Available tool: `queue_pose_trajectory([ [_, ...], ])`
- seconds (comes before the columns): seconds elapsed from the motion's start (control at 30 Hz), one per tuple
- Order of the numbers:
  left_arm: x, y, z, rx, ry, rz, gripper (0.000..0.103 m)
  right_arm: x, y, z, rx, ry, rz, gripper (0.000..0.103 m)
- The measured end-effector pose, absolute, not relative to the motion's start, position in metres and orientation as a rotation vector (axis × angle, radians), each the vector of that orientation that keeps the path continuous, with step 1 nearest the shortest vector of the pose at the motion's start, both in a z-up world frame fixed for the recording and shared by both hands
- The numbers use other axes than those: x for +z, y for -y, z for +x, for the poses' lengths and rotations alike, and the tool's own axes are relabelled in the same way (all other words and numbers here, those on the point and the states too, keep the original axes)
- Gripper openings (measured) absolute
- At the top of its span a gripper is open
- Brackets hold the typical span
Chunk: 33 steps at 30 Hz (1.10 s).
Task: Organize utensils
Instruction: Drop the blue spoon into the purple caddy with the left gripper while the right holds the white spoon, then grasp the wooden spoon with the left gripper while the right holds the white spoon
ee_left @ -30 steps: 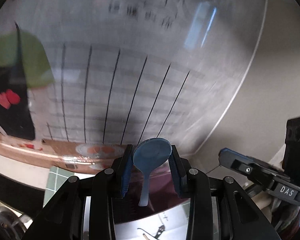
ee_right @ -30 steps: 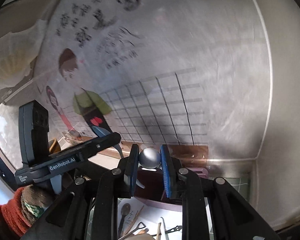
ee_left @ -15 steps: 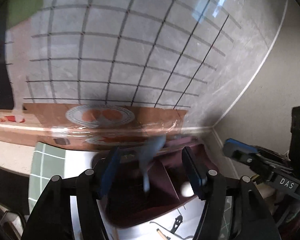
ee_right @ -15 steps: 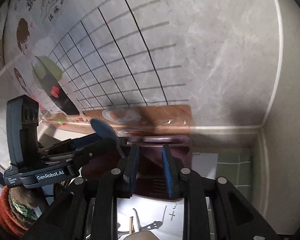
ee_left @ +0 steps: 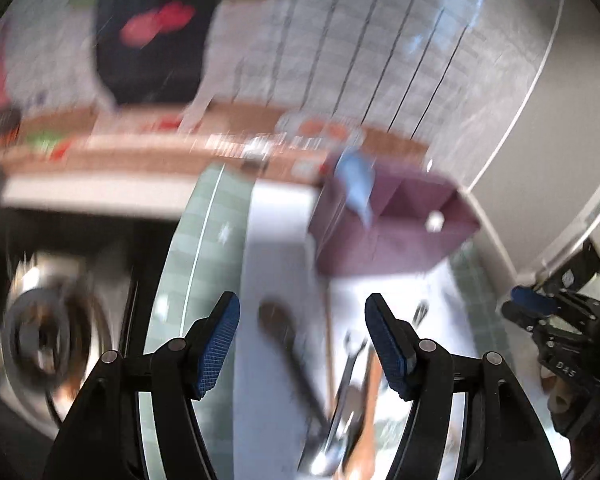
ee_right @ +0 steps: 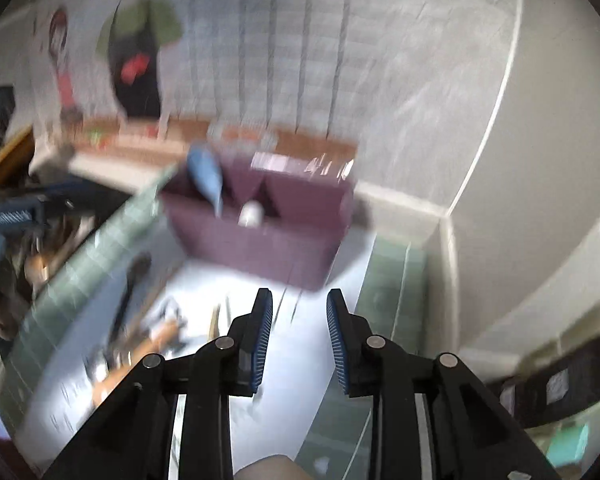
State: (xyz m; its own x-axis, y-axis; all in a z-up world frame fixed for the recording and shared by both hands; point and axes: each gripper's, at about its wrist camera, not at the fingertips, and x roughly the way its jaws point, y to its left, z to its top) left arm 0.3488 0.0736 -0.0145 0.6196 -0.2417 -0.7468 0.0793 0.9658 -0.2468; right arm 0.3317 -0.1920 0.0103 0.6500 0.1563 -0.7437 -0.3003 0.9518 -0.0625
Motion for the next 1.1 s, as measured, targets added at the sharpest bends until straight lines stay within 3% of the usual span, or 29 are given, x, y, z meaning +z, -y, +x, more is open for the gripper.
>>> queue_pose_trajectory([
  [0.23,-0.063,-0.089,0.287,-0.136,-0.959,-0.194,0.066,-0.054,0.182,0.325,0.446,-1.008,-0.075,0.027],
  [0.57,-0.062,-0.083,0.267,-0.163,-0.963,-0.182,0.066,-0.093,0.163,0.368,0.421,-1.083,-0.044,0.026],
  [0.67,-0.061,-0.070,0.270,-0.209,-0.952,-0.160,0.066,-0.094,0.163,0.364,0.393,-1.082,-0.042,0.009],
  [0.9,-0.067,-0.012,0.294,-0.356,-1.006,-0.039,0.065,-0.097,0.202,0.322,0.315,-1.107,0.083,0.008],
  [1.1,-0.081,0.027,0.329,-0.428,-1.081,0.022,0.042,-0.098,0.229,0.282,0.278,-1.098,0.138,0.008],
])
